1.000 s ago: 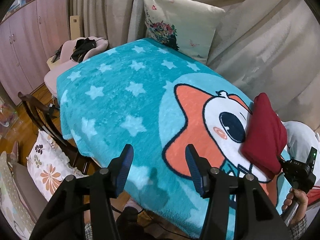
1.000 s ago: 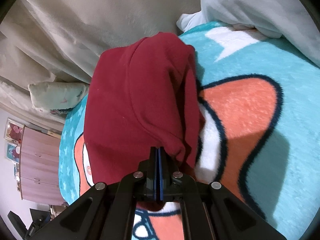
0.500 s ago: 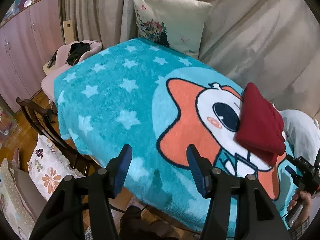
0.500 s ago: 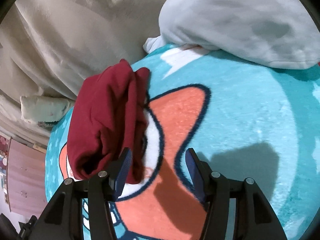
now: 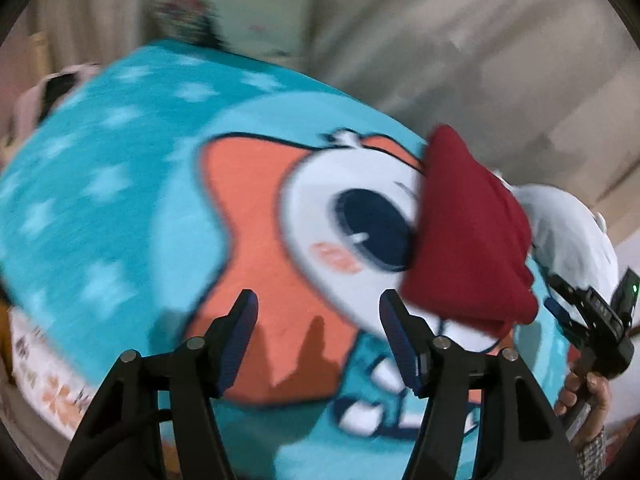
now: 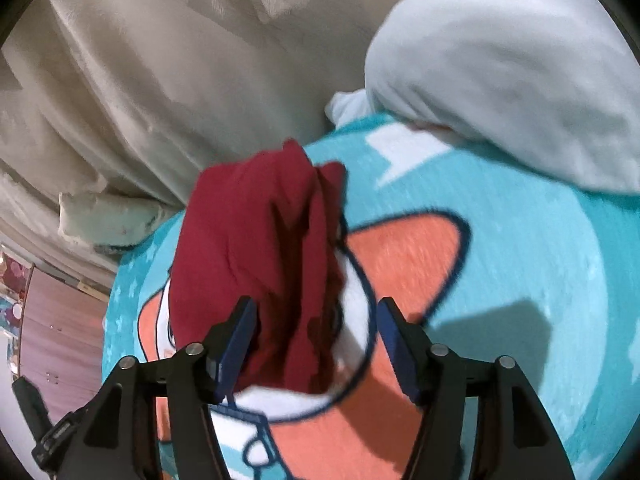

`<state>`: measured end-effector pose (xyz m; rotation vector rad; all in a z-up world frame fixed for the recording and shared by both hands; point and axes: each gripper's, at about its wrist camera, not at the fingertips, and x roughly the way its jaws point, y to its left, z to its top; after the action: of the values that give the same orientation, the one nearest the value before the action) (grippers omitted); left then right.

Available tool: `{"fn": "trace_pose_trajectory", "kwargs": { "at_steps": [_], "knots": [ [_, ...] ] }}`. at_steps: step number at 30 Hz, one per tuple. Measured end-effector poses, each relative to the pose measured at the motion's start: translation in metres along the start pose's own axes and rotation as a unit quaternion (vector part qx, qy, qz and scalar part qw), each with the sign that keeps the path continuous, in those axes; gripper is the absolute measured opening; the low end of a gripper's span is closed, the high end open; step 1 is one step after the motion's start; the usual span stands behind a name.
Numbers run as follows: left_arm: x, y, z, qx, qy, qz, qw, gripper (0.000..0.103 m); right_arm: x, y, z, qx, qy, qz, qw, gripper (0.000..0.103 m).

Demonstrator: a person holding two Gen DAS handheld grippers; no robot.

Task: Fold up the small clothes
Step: 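Lift and fold the sweater in half with the right gripper, then lower the folded sweater onto the blanket and open the right gripper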

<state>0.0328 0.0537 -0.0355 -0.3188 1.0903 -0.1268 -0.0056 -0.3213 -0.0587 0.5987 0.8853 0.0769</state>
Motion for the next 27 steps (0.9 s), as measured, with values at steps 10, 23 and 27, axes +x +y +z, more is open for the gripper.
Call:
{"fn": "trace_pose_trajectory", "kwargs": {
  "at_steps": [10, 23, 27],
  "knots": [
    [0.127, -0.083, 0.074, 0.105, 0.102, -0.119, 0.9821, 0.064, 0.074, 0.007, 0.046, 0.017, 0.047, 0.015, 0.999, 0.073],
    [0.103, -0.109, 0.098, 0.123, 0.101, -0.213, 0.9640, 0.030, 0.089, 0.014, 0.056, 0.144, 0.054, 0.187, 0.970, 0.047],
    [0.067, -0.126, 0.102, 0.159, 0.068, -0.216, 0.9609, 0.030, 0.073, 0.044, 0.052, 0.123, 0.038, 0.246, 0.961, 0.047]
  ]
}}
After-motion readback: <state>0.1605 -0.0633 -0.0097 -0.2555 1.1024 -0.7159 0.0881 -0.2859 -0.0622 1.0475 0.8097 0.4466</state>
